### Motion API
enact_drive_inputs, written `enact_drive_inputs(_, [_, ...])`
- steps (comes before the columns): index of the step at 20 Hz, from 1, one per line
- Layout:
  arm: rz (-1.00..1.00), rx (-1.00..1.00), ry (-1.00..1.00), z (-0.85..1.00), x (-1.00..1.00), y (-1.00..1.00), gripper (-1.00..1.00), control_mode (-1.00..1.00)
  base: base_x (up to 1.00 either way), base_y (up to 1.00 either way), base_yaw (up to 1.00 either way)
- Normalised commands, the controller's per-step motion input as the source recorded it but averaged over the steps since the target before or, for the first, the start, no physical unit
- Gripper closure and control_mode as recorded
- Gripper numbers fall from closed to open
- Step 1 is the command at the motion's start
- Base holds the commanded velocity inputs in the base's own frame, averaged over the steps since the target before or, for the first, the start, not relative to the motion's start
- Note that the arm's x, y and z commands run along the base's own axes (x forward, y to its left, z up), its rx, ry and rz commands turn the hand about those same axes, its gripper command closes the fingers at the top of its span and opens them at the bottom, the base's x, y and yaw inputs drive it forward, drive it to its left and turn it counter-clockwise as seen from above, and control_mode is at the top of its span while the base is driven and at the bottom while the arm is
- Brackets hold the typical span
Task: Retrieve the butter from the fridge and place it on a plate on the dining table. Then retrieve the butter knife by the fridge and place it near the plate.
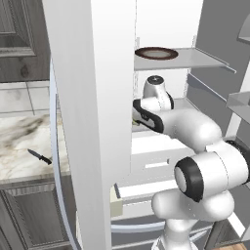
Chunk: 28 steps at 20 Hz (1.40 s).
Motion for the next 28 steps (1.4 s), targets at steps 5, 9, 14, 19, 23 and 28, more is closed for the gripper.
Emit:
enact_drive_inputs(5, [-0.05, 0.00, -0.02, -0.22, 0.48, 0.09, -1.00, -1.00, 0.00, 0.00, 0.00])
enact_drive_inputs(9, [-0.03, 0.00, 0.00, -0.05, 0.61, 0.03, -1.00, -1.00, 0.00, 0.00, 0.00])
enact_drive_inputs(14, [-0.04, 0.00, 0.00, -0.16, 0.50, 0.13, -1.00, -1.00, 0.00, 0.00, 0.00])
enact_drive_inputs(19, [-0.01, 0.00, 0.01, -0.29, 0.53, 0.02, -1.00, -1.00, 0.00, 0.00, 0.00])
enact_drive_inputs(23, [0.00, 0.00, 0.06, -0.28, 0.11, 0.00, -1.00, -1.00, 0.00, 0.00, 0.00])
enact_drive_inputs(28, [0.00, 0.00, 0.11, -0.27, 0.02, -0.17, -1.00, -1.00, 0.00, 0.00, 0.00])
